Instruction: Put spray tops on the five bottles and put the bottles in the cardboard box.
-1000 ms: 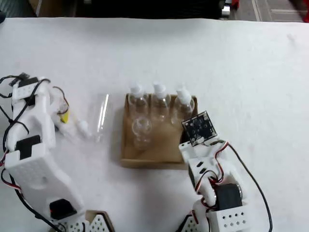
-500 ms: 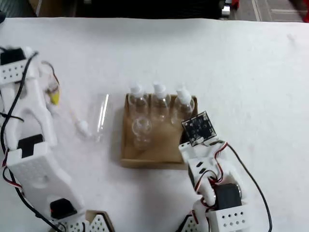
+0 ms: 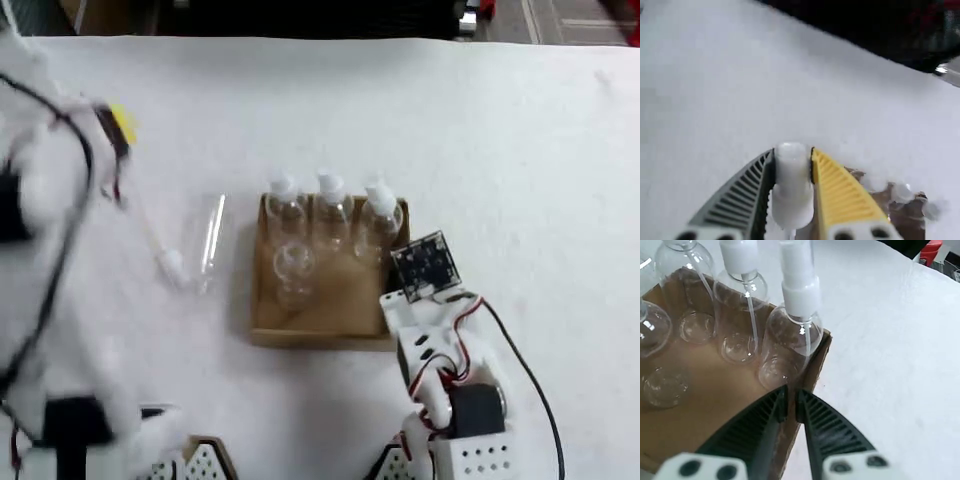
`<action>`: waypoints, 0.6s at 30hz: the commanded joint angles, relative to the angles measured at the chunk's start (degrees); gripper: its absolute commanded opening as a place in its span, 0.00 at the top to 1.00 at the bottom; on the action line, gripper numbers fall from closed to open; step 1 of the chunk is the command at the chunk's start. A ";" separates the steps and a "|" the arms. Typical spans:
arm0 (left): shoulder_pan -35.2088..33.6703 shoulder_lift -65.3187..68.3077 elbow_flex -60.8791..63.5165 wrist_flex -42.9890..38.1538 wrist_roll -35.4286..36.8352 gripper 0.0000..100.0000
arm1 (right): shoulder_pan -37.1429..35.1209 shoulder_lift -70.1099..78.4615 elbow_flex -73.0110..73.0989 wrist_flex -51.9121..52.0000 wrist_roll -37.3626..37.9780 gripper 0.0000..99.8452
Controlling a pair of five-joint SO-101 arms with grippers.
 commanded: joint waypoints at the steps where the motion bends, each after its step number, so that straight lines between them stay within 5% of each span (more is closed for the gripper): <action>1: 15.16 -15.69 -2.90 -2.11 -9.49 0.98 | 0.22 -9.36 -1.32 5.41 0.26 0.98; 18: 29.76 -39.08 -2.81 -2.02 -22.59 0.98 | 0.22 -7.96 3.34 -0.92 -2.46 0.98</action>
